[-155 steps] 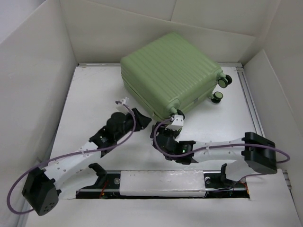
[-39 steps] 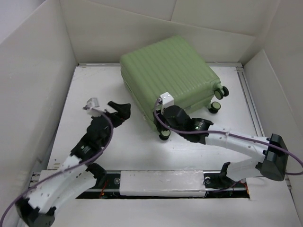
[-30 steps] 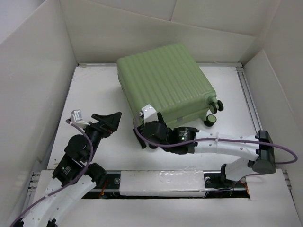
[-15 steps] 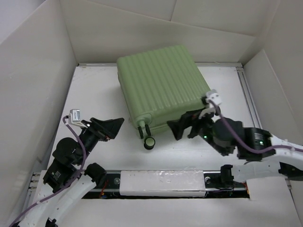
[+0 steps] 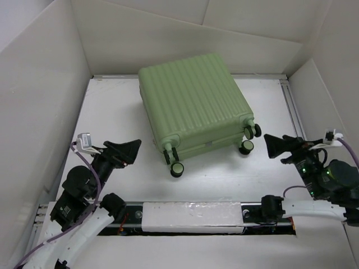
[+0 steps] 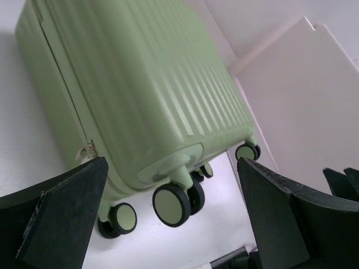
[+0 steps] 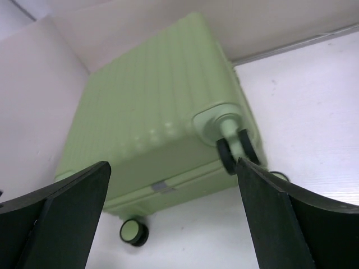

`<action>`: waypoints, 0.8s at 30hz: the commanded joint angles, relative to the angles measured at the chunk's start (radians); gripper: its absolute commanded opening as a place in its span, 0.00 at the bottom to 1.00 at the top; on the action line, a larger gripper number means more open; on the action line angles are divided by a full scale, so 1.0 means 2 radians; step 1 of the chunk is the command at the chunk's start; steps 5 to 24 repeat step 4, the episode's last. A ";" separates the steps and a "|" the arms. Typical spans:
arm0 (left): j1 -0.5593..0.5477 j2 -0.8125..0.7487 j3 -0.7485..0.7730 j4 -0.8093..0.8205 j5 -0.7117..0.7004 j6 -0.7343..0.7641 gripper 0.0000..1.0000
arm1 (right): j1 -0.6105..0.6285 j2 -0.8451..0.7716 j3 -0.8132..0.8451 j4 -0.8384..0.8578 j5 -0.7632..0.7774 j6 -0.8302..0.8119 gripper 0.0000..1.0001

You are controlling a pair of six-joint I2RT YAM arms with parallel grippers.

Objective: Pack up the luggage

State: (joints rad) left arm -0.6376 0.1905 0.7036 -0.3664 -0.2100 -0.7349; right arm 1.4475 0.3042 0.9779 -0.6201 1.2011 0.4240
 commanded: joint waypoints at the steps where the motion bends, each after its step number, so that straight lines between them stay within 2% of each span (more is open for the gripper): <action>1: -0.001 0.027 0.052 0.015 -0.038 0.024 0.99 | 0.000 -0.010 0.014 0.028 0.059 -0.042 1.00; 4: -0.001 0.065 0.087 0.021 -0.038 0.025 0.99 | 0.000 -0.010 0.048 -0.015 0.060 -0.023 1.00; 24: -0.001 0.065 0.087 0.021 -0.038 0.025 0.99 | 0.000 -0.010 0.048 -0.015 0.060 -0.023 1.00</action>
